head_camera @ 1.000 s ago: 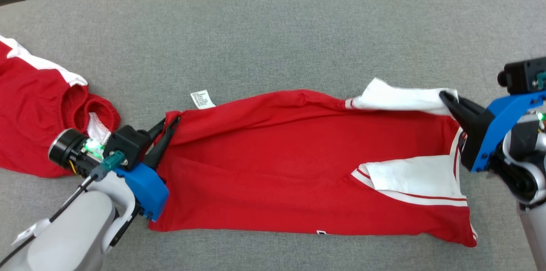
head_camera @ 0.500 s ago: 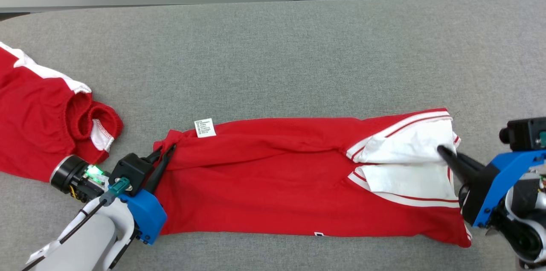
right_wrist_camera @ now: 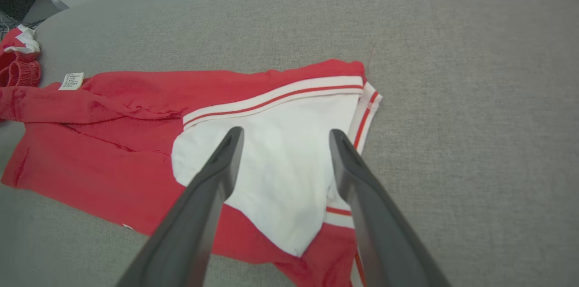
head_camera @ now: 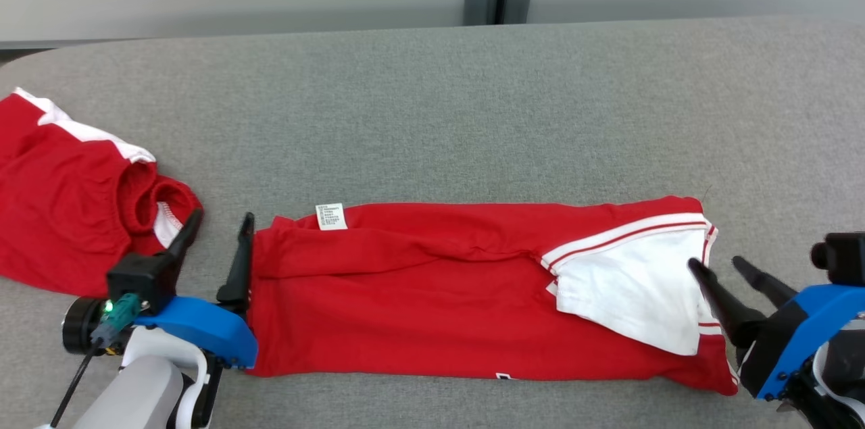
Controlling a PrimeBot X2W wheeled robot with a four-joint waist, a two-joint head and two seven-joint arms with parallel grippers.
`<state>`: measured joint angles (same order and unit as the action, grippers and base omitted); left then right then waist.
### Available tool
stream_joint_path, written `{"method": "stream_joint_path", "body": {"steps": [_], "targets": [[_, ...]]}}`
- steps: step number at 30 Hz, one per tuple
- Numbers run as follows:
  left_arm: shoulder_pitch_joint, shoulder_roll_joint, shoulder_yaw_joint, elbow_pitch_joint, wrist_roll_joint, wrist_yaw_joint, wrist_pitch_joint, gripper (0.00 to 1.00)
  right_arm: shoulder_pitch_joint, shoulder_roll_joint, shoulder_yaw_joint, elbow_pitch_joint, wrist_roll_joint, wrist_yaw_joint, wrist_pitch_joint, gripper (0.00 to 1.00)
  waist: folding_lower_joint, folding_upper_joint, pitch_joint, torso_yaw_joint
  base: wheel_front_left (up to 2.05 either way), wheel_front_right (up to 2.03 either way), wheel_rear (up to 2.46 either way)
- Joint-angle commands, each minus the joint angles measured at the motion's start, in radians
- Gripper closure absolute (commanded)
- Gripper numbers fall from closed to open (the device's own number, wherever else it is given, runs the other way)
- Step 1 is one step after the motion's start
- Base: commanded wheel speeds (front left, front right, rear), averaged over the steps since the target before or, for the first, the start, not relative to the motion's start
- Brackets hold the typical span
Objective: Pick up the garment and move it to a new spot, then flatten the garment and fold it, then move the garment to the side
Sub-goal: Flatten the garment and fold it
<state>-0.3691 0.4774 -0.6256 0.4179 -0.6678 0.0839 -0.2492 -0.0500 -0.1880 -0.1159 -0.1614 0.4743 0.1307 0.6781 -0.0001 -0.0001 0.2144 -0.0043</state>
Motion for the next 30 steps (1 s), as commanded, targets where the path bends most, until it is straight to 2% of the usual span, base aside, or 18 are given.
{"method": "stream_joint_path", "body": {"steps": [1, 4, 7, 12, 18, 24, 30], "targets": [[0.023, -0.009, 0.038, -0.019, -0.013, 0.027, -0.01, 0.0, 0.015, 0.012, -0.016, -0.012, -0.017, 0.0, -0.029, 0.0, 0.0001, 0.0001, -0.01, 0.002, 0.0, 0.0, 0.0], [0.061, -0.061, 0.129, -0.103, -0.011, 0.064, -0.016, 0.0, 0.028, 0.028, -0.047, -0.003, -0.051, 0.0, -0.078, 0.0, 0.0001, 0.0001, -0.03, 0.019, 0.0, 0.0, 0.0], [0.128, -0.105, 0.228, -0.187, 0.03, 0.066, -0.016, 0.0, 0.032, 0.043, -0.066, 0.014, -0.083, 0.0, -0.11, 0.0, 0.0001, 0.0001, -0.048, 0.031, 0.0, 0.0, 0.0], [0.209, -0.186, 0.356, -0.281, 0.111, 0.024, -0.016, 0.0, 0.034, 0.08, -0.098, 0.041, -0.122, 0.0, -0.141, 0.0, 0.0001, 0.0001, -0.064, 0.046, 0.0, 0.0, 0.0], [0.278, -0.262, 0.443, -0.312, 0.193, -0.035, -0.016, 0.0, 0.021, 0.118, -0.168, 0.102, -0.193, 0.0, -0.174, 0.0, 0.0001, 0.0001, -0.064, 0.061, 0.0, 0.0, 0.0], [0.325, -0.312, 0.5, -0.293, 0.257, -0.09, -0.016, 0.0, -0.044, 0.136, -0.217, 0.232, -0.236, 0.0, -0.223, 0.0, 0.0001, 0.0001, -0.06, 0.069, 0.0, 0.0, 0.0], [0.328, -0.347, 0.539, -0.261, 0.303, -0.133, -0.017, 0.0, -0.102, 0.137, -0.203, 0.397, -0.224, 0.0, -0.231, 0.0, 0.0001, 0.0001, -0.059, 0.078, 0.0, 0.0, 0.0]]}}
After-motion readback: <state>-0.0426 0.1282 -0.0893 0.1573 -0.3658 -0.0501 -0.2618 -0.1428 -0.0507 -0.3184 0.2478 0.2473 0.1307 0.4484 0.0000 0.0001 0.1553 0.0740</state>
